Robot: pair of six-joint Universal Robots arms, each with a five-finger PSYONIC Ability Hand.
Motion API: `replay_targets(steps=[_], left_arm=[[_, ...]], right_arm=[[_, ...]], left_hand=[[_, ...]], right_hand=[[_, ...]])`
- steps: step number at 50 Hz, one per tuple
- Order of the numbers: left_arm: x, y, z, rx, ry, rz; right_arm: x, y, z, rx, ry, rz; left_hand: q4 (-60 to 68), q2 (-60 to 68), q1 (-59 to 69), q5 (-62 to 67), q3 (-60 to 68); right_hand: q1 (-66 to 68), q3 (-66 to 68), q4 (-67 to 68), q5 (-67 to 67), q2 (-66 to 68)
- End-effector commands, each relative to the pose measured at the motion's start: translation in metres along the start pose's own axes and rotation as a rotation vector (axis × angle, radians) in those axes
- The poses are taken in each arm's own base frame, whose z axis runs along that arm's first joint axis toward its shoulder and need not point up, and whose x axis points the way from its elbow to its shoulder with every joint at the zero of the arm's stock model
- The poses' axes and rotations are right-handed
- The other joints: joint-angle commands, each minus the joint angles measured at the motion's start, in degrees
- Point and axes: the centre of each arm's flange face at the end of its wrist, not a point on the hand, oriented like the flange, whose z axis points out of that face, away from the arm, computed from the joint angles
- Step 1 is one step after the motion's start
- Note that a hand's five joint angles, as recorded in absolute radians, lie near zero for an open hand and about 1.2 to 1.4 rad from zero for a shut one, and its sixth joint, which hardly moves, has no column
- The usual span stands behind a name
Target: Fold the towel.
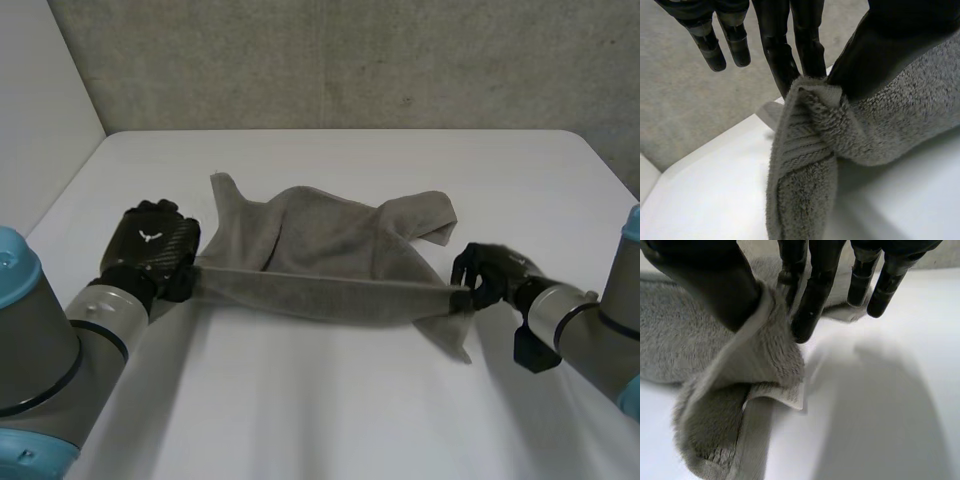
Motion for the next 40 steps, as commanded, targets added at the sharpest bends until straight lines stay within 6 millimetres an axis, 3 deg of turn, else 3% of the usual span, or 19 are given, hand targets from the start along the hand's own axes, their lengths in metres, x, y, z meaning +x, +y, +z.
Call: replay_targets(steps=[1,3,7,14,15,17,21,28,34,38,39,40], left_arm=[[-0.015,0.000,0.004,-0.004,-0.057,-0.008],[-0.012,0.001,0.003,-0.008,-0.050,-0.008],[-0.010,0.003,0.003,-0.016,-0.043,-0.008],[0.000,0.002,-0.001,-0.011,-0.012,-0.026],[0.001,0.002,-0.001,-0.010,-0.011,-0.031],[0.000,0.002,-0.001,-0.011,-0.012,-0.034],[-0.005,0.002,0.001,-0.013,-0.027,-0.037],[-0.011,0.005,0.004,-0.022,-0.045,-0.041],[-0.011,0.005,0.005,-0.022,-0.047,-0.042],[-0.011,0.005,0.004,-0.024,-0.046,-0.042],[-0.011,0.006,0.004,-0.027,-0.047,-0.042],[-0.011,0.006,0.004,-0.027,-0.047,-0.042]], right_arm=[[0.006,-0.060,-0.011,0.185,0.000,-0.100],[-0.007,-0.075,-0.024,0.239,-0.051,-0.272],[-0.015,-0.075,-0.033,0.247,-0.076,-0.431],[-0.020,-0.041,-0.026,0.140,-0.008,-0.638],[-0.020,-0.041,-0.026,0.140,-0.008,-0.638],[-0.016,-0.034,-0.019,0.108,0.035,-0.608],[-0.011,-0.032,-0.016,0.097,0.064,-0.565],[-0.002,-0.013,-0.002,0.039,0.059,-0.423],[0.002,0.006,0.007,-0.033,0.038,-0.387],[0.004,0.008,0.011,-0.042,0.043,-0.383],[0.006,0.007,0.011,-0.041,0.047,-0.380],[0.009,0.005,0.011,-0.040,0.051,-0.373]], left_hand=[[-3.4,2.3,5.8,3.8,-3.0],[-3.4,2.3,5.8,3.8,-3.0],[-3.4,2.3,5.8,3.8,-3.0],[-3.4,2.3,5.8,3.8,-3.0],[-3.4,2.3,5.8,3.8,-3.0],[-3.4,2.3,5.8,3.8,-3.0],[-3.4,2.3,5.8,3.8,-3.0],[-3.4,2.3,5.8,3.8,-3.0],[-3.4,2.3,5.8,3.8,-3.0],[-3.4,2.3,5.8,3.8,-3.0],[-3.4,2.3,5.8,3.8,-3.0],[-3.4,2.3,5.8,3.8,-3.0]], right_hand=[[4.6,-2.5,-4.4,6.3,4.7],[4.6,-2.5,-4.4,6.3,4.7],[4.6,-2.5,-4.4,6.3,4.7],[4.6,-2.5,-4.4,6.3,4.7],[4.6,-2.5,-4.4,6.3,4.7],[-21.4,-2.5,-4.4,-19.7,-21.4],[-33.0,-2.5,-4.4,-31.3,-32.9],[-28.3,-2.5,-4.4,-26.6,-28.2],[-27.6,-2.5,-4.4,-25.9,-27.5],[-27.4,-2.5,-4.4,-25.8,-27.4],[-23.4,-2.5,-4.4,-21.8,-23.4],[-3.6,-2.5,-4.4,-1.9,-3.5]])
